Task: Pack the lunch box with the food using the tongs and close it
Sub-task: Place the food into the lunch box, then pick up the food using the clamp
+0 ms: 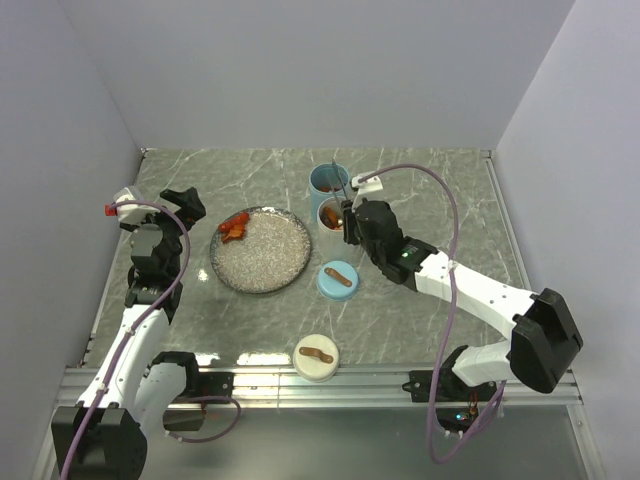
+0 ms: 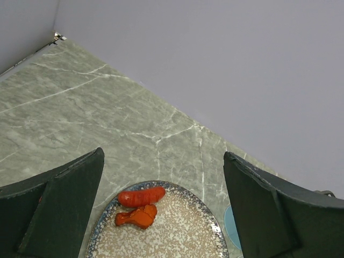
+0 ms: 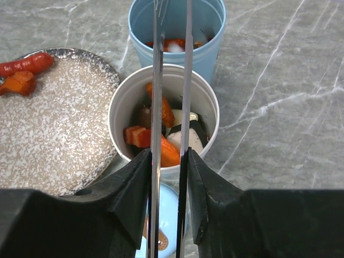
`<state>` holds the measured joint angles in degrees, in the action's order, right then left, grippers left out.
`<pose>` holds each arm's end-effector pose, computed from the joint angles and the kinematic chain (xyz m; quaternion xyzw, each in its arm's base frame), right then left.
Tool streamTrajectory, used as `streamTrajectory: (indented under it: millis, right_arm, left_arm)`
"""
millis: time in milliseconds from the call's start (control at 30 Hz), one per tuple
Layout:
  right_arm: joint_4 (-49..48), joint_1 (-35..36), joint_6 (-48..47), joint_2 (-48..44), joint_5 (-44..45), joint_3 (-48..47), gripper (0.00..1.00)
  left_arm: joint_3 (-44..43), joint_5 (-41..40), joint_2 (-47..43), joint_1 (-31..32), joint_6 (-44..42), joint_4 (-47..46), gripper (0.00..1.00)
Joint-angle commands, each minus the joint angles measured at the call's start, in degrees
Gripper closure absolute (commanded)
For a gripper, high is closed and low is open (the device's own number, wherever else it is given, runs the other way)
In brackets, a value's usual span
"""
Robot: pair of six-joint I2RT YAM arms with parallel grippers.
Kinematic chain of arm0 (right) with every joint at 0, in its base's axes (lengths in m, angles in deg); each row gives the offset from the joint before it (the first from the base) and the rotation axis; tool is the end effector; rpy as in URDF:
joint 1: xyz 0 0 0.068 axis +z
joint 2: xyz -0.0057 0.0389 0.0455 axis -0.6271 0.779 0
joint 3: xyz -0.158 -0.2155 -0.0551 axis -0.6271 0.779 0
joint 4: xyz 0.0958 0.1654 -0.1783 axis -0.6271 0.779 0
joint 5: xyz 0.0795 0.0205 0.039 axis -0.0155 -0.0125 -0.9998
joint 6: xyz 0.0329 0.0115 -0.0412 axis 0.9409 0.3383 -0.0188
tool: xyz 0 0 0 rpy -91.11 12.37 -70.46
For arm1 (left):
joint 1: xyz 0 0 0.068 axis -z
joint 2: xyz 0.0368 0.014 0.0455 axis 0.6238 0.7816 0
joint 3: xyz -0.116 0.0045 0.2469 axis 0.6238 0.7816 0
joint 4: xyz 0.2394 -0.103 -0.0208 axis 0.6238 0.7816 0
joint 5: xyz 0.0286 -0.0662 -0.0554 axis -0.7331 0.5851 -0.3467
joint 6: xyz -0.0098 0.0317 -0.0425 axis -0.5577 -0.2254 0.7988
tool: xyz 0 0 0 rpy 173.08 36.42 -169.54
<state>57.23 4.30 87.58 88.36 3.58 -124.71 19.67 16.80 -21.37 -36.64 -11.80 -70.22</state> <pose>0.2326 0.1990 0.2920 -0.1244 0.8109 0.1013 0.5628 0.2035 0.0021 0.3002 -0.2776 0.6359 -0.1339 0.7076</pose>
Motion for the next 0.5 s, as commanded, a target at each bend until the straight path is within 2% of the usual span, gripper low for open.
streamTrajectory:
  millis: [0, 200, 467]
  right_arm:
    - [-3.66, -0.60, -1.62, -0.03, -0.22, -4.09, 0.60]
    - [-4.71, -0.60, -2.33, -1.33, -0.74, -4.01, 0.60]
    - [-7.17, 2.21, -4.34, -1.44, -8.74, -4.88, 0.63]
  left_arm:
    - [0.51, 0.31, -0.18, -0.20, 0.45, -2.70, 0.01]
    - [0.33, 0.31, 0.26, -0.11, 0.45, -2.70, 0.01]
    - [0.16, 0.22, 0.97, -0.20, 0.45, -2.97, 0.00]
